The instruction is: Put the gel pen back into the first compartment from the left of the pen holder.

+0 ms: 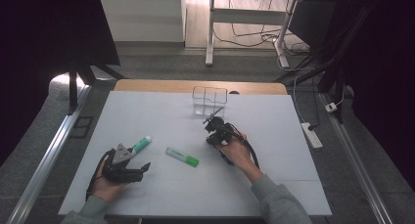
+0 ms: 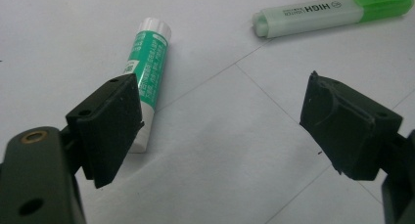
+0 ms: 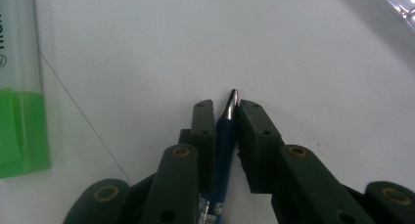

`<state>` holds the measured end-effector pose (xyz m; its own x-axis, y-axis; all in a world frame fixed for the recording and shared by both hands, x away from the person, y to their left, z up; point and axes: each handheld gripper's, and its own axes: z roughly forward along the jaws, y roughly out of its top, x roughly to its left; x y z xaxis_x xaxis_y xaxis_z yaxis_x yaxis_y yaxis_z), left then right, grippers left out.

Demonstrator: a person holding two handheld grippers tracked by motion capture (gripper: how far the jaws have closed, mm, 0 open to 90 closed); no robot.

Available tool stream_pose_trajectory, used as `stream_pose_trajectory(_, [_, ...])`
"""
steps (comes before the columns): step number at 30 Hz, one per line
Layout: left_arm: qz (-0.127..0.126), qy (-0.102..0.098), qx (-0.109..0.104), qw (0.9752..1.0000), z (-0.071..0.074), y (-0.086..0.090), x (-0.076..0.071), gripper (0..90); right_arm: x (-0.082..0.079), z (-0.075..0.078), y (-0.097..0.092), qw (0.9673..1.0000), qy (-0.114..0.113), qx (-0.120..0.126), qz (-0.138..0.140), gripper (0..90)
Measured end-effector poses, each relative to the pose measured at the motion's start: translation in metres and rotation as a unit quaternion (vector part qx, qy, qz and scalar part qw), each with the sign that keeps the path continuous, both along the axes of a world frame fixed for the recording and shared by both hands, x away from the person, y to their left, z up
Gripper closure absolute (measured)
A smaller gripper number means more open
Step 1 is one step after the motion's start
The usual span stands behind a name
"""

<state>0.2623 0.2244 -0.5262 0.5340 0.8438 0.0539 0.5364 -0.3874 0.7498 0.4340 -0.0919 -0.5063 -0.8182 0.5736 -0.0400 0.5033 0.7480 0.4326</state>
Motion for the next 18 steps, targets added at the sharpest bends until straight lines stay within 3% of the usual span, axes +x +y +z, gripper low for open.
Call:
stream_pose_trajectory(5, [0.000, 0.000, 0.000, 1.0000, 0.000, 0.000, 0.000, 15.1, -0.001, 0.001, 0.002, 1.0000, 0.000, -0.005, -0.001, 80.4])
stream_pose_trajectory(10, [0.000, 0.000, -0.001, 1.0000, 0.000, 0.001, 0.000, 15.1, 0.001, 0.001, -0.001, 0.9999, 0.010, 0.006, 0.000, 80.7])
stream_pose_trajectory(18, [-0.001, 0.000, 0.000, 1.0000, 0.000, 0.001, 0.000, 15.2, -0.001, 0.017, -0.007, 0.9988, -0.004, 0.049, 0.000, 80.8])
